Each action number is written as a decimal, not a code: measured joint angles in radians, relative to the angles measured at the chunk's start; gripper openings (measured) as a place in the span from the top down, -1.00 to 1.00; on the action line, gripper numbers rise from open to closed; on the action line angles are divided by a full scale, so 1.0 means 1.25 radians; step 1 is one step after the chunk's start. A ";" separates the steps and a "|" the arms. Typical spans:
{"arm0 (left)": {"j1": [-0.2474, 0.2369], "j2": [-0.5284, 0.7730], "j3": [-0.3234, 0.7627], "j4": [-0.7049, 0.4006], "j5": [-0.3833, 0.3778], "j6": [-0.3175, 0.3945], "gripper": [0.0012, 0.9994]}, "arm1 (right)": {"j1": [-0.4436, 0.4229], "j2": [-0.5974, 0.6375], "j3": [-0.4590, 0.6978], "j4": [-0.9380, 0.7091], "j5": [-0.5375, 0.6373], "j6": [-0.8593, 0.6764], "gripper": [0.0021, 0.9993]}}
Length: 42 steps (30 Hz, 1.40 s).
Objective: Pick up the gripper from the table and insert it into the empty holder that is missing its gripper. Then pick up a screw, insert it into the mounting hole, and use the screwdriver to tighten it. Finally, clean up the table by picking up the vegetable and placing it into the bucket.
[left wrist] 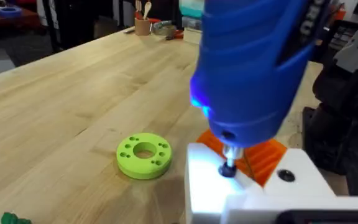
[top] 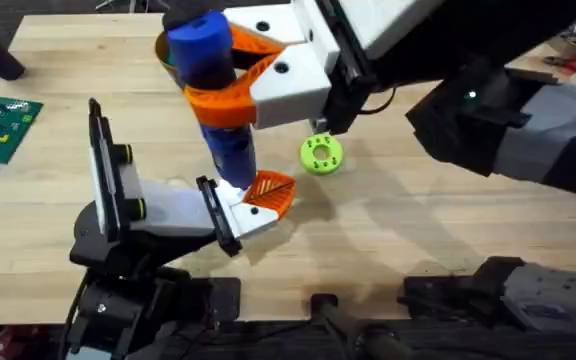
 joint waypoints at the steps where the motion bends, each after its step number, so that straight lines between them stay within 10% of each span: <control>1: 0.000 0.000 0.000 0.000 0.000 0.000 0.98 | 0.000 0.000 0.000 0.000 0.000 0.000 0.91; 42: 0.000 0.000 0.000 0.000 0.000 0.000 0.98 | 0.000 0.000 0.000 0.012 0.003 0.012 0.91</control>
